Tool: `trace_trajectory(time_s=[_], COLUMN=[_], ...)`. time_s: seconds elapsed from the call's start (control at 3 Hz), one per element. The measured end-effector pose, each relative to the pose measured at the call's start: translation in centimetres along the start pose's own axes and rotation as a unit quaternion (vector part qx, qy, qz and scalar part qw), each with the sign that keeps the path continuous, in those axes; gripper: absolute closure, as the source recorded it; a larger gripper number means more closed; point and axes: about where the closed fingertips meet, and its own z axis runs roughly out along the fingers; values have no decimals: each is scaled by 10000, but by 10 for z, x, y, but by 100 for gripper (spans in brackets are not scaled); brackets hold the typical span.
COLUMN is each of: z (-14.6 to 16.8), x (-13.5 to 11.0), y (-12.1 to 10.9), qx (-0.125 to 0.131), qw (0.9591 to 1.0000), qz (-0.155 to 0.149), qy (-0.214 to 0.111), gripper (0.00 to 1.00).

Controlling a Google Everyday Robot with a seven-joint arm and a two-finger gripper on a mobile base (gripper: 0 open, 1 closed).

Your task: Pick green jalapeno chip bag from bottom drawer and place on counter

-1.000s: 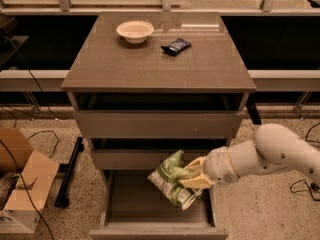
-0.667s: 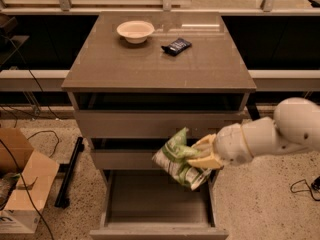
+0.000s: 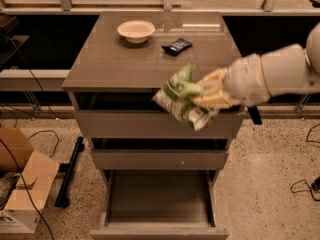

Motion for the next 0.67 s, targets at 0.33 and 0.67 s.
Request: trace_trajectory(time_s=[0.33,0.67], z=[0,25], x=[-39,-46], y=[-66,-134], qx=[401,615], qw=[9991,9975], qz=[-23,303], qy=[-93,-169], gripper=[100,100])
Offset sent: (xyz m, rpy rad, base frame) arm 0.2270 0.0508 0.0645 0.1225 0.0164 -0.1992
